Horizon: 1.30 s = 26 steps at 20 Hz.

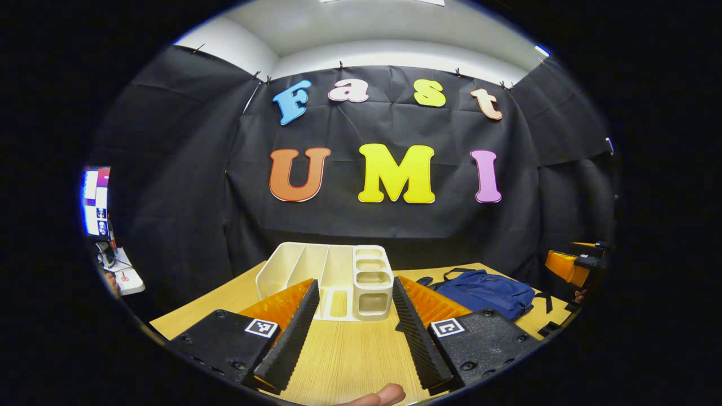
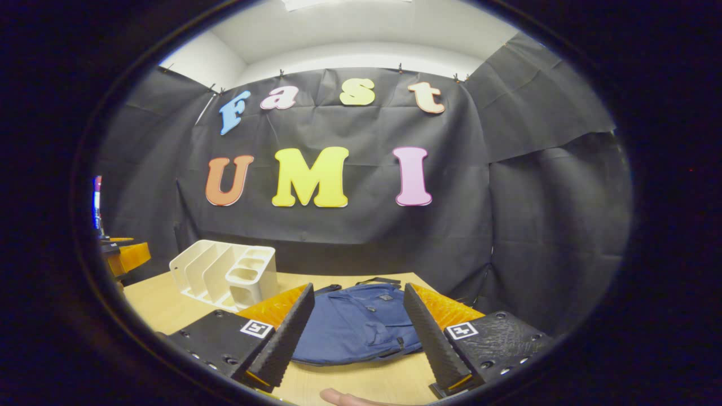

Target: Open the schoolbag, grab two books from the bookshelf and put them into the schoolbag.

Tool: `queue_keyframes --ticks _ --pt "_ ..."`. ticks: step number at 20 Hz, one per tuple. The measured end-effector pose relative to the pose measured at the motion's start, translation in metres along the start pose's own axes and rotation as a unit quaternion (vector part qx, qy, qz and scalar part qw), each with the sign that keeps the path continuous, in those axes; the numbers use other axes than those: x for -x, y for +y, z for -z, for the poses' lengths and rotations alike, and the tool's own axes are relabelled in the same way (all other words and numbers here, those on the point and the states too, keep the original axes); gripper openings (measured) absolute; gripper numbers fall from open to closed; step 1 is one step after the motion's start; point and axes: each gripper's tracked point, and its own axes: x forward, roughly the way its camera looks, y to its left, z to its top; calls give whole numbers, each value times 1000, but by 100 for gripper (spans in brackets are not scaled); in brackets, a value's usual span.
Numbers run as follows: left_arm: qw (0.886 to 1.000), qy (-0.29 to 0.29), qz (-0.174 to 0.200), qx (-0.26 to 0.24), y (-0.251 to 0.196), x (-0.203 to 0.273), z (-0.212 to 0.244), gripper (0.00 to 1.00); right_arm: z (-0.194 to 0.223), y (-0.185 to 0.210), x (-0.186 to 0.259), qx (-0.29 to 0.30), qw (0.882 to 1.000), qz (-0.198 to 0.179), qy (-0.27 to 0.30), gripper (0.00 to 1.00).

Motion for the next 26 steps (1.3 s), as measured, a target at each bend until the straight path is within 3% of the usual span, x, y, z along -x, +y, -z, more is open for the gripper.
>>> queue_keyframes --ticks 9,15,20,26 --pt "1000 -22 -23 5 39 12 -20 84 -24 -13 29 32 999 20 -32 98" --pt "1000 -11 -16 2 37 5 -12 84 -7 -18 20 27 999 23 -10 93" --pt "1000 -7 -22 -14 38 3 -9 84 0 -16 18 39 999 18 -2 99" --pt "999 -9 -13 -30 27 1 -8 84 5 -21 16 49 999 24 -2 95"
